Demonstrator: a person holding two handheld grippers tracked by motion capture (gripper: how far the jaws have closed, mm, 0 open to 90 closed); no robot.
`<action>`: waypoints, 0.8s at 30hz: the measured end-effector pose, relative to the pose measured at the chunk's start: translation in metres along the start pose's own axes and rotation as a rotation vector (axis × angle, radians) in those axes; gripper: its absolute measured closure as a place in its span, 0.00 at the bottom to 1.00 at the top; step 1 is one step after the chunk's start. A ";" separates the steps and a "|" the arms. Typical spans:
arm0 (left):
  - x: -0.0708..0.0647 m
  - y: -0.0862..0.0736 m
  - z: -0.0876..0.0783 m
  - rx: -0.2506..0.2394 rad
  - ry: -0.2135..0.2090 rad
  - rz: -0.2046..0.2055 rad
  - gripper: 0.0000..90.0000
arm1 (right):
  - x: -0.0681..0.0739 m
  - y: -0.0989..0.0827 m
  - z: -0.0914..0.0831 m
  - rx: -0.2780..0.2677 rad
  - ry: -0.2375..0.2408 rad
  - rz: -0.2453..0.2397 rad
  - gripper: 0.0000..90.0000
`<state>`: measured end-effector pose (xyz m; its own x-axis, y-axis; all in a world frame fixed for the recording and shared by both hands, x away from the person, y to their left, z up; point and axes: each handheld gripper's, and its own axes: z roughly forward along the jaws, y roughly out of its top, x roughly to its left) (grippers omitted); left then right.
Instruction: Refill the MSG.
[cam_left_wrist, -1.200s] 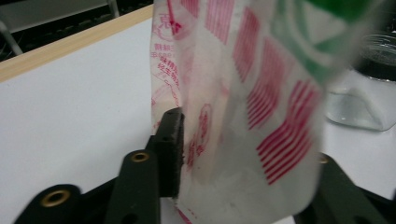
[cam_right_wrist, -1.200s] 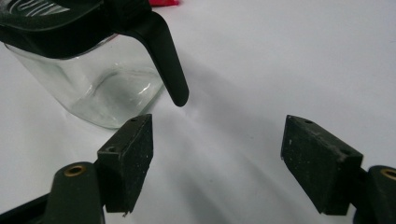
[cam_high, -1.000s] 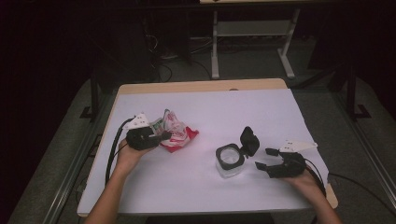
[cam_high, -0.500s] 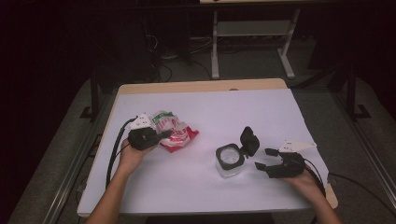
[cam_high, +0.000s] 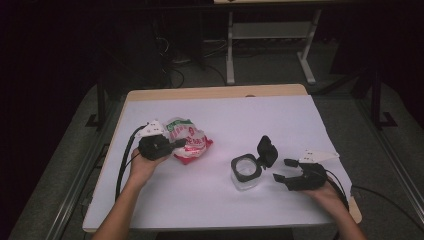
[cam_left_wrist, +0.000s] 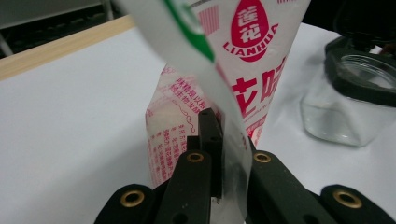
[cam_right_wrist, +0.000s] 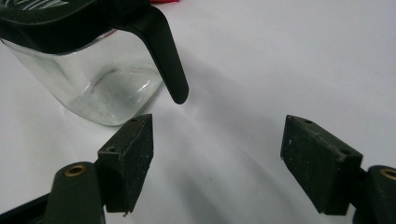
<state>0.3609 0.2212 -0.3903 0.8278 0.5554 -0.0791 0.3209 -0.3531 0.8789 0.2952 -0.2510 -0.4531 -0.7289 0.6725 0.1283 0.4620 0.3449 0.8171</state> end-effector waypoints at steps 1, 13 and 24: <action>-0.001 0.002 -0.001 -0.003 0.003 0.002 1.00 | 0.000 0.000 0.000 -0.002 -0.001 -0.001 0.28; -0.007 0.012 -0.021 -0.041 0.006 -0.026 1.00 | 0.000 0.001 -0.003 -0.006 -0.005 -0.003 0.28; -0.016 0.016 -0.033 -0.062 -0.003 -0.025 1.00 | 0.011 0.010 -0.016 0.012 0.005 0.005 0.43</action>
<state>0.3371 0.2314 -0.3593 0.8213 0.5611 -0.1032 0.3126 -0.2912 0.9042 0.2838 -0.2510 -0.4349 -0.7293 0.6707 0.1354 0.4717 0.3495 0.8095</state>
